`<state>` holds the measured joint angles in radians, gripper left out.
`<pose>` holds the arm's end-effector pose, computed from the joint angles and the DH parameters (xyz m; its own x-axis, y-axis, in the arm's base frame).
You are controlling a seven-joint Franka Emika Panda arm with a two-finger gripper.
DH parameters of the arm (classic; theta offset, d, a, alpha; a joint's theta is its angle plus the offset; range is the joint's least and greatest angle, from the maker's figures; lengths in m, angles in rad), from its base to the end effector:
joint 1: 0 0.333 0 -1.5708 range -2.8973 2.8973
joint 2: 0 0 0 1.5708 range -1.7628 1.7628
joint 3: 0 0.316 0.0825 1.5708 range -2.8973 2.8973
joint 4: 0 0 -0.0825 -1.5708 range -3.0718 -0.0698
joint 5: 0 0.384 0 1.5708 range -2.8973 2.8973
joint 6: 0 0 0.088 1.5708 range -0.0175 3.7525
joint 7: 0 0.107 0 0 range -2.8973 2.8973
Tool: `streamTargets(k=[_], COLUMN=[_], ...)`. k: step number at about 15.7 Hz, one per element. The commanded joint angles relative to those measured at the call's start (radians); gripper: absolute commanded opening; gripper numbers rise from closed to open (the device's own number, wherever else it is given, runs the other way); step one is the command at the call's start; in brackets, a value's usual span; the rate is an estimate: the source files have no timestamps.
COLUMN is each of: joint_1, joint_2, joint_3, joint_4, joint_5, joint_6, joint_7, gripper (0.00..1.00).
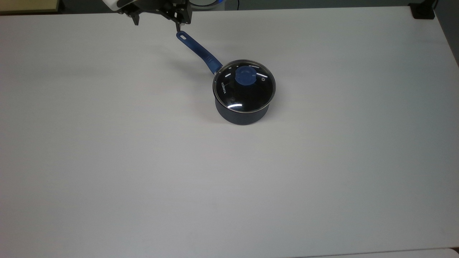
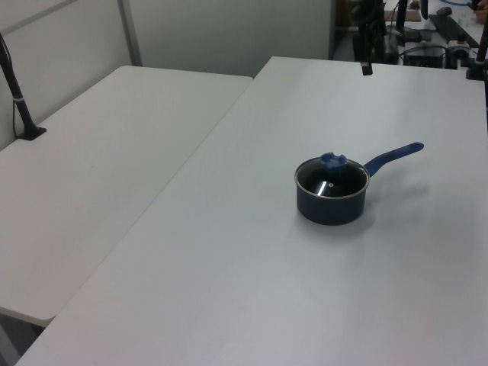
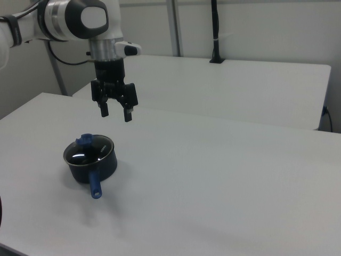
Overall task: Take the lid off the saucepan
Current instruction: 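Move the open gripper down over the blue knob of the glass lid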
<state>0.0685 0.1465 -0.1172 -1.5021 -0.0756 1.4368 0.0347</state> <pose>0.5794 -0.0325 0.5639 0.9741 -0.0945 -0.2053 -0.0753 -0.9922 0.0995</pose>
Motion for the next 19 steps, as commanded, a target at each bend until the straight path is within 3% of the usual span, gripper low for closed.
streamTargets(k=[1,12,19], joint_1=[0.017,0.025,0.158], joint_2=[-0.015,0.03,0.087], joint_3=[0.007,0.142,0.156], joint_4=[-0.052,-0.089,-0.127], joint_5=[0.004,0.005,0.005], joint_6=[0.171,0.275,0.358], joint_7=[0.001,0.042,0.149], gripper=[1.0,1.0,1.0])
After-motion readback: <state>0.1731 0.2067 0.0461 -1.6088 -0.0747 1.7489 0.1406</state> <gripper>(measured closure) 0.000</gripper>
